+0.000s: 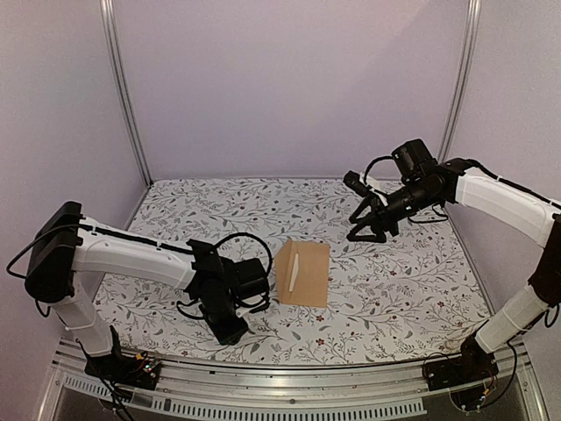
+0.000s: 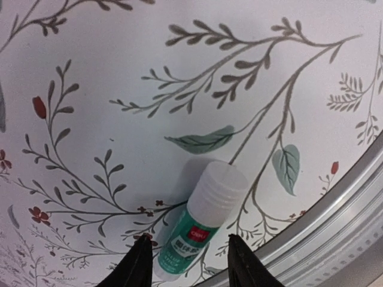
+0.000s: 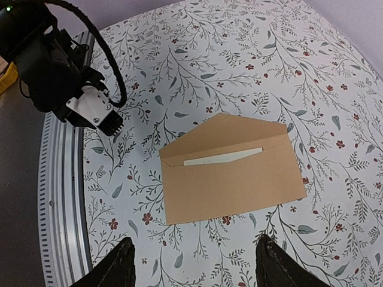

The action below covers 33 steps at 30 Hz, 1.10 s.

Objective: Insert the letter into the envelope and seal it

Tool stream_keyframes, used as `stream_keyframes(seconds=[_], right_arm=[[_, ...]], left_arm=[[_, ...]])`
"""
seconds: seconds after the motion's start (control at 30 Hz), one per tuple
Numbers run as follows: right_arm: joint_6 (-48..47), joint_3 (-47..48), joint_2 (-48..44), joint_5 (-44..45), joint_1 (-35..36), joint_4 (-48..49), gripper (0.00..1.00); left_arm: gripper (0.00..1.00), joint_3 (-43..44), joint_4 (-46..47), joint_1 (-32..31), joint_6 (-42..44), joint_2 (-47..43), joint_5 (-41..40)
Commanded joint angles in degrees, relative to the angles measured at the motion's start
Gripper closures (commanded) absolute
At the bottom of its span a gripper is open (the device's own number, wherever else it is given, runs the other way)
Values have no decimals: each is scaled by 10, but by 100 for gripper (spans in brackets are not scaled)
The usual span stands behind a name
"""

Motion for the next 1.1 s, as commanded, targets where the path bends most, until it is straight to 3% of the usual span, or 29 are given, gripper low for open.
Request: stream_keyframes(seconds=[0.0,0.6,0.8,0.93,1.07], right_arm=[[-1,-6,11,-19,1,-9,33],[0,-6,17,-25,1,-10,35],[-1,-8,13,-22,1,-12,37],[-1,-5,5,-13,1,-16,39],[-2,1,-15,3,0,-22,39]], left_arm=[[62,-8,-13,-9,2,6,7],[73,1,-14,-32,-11,42,-31],[83,8,-5,-42,-7,47,-39],[92,46,-9,-50,18,49,-50],[95,119,-24,-49,45,51,-63]])
